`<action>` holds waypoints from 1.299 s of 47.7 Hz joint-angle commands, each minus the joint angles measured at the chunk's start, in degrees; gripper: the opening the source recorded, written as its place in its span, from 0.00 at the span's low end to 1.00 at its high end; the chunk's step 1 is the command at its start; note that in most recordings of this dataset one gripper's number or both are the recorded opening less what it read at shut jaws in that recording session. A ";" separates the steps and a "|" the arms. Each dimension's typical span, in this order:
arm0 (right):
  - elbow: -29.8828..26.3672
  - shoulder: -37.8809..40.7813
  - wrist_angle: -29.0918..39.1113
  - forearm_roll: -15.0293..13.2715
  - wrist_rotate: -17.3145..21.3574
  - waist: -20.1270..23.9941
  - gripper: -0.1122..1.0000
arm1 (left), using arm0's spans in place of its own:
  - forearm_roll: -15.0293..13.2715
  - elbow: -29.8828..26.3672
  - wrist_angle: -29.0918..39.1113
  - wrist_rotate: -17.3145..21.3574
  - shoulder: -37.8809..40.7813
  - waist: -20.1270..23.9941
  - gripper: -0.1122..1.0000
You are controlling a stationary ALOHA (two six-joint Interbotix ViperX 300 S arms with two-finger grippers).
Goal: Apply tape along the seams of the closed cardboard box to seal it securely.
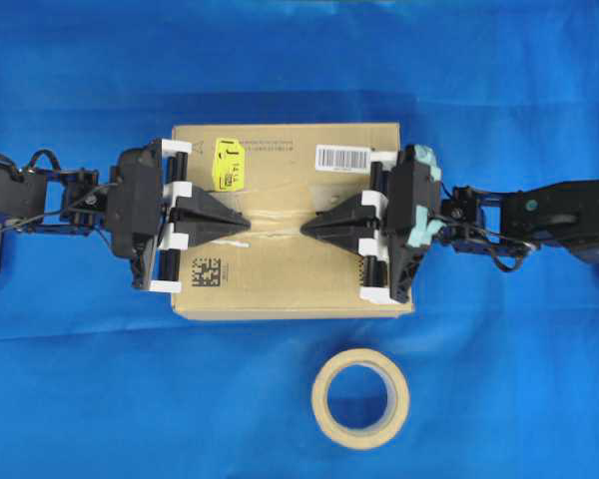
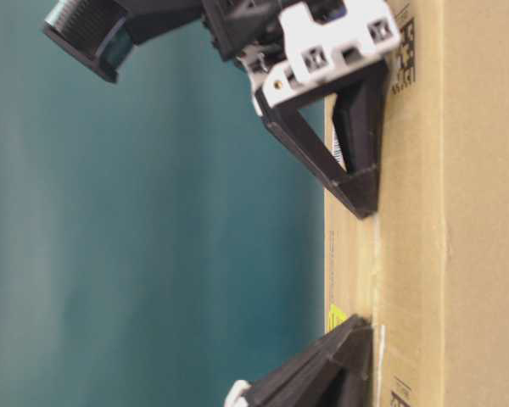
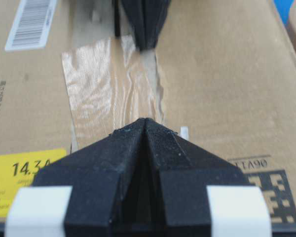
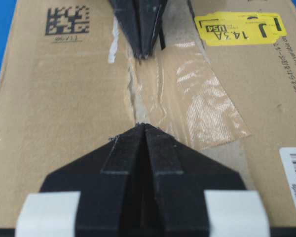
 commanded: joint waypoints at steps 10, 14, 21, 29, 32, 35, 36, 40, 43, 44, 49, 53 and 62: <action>-0.79 -13.97 4.48 -0.18 -3.34 -0.35 0.10 | 0.09 -8.17 13.18 0.44 -11.78 -0.26 0.10; -0.35 -17.67 6.50 -0.09 -4.66 -0.88 0.10 | 0.09 -9.40 17.40 0.97 -15.12 0.09 0.10; 2.55 -24.43 9.93 -0.18 -6.50 -2.02 0.10 | 0.09 -7.82 21.62 0.00 -20.21 1.41 0.10; 7.29 -32.70 13.89 -0.18 -6.68 -2.55 0.10 | -0.09 -3.96 24.79 -0.26 -26.81 1.58 0.10; 8.70 -35.77 16.26 -0.09 -6.68 -2.46 0.10 | -0.09 -2.46 26.37 -0.62 -29.71 1.49 0.10; 10.11 -38.58 18.90 -0.18 -6.68 -2.46 0.10 | -0.09 -0.53 27.86 -1.32 -33.31 1.58 0.10; 10.63 -39.55 19.78 -0.18 -6.68 -2.46 0.10 | -0.09 0.09 28.13 -1.58 -34.37 1.58 0.10; 12.92 -43.51 23.12 -0.26 -6.68 -2.46 0.10 | -0.09 2.81 28.83 -2.72 -38.41 1.58 0.10; 14.77 -45.97 24.61 -0.26 -6.68 -2.46 0.10 | -0.09 5.19 28.83 -3.60 -41.31 1.67 0.10; 15.38 -46.76 24.96 -0.35 -6.68 -2.55 0.10 | -0.09 6.42 28.83 -4.04 -42.80 1.76 0.10; 19.07 -50.27 25.93 -0.35 -6.68 -2.55 0.10 | -0.09 10.72 28.83 -5.71 -47.64 1.85 0.10; 22.59 -53.09 25.84 -0.35 -6.68 -2.64 0.10 | -0.09 14.15 28.92 -7.38 -51.33 1.85 0.10; 27.69 -55.72 25.66 -0.26 -6.68 -2.72 0.10 | -0.09 20.39 29.09 -10.72 -56.60 1.85 0.10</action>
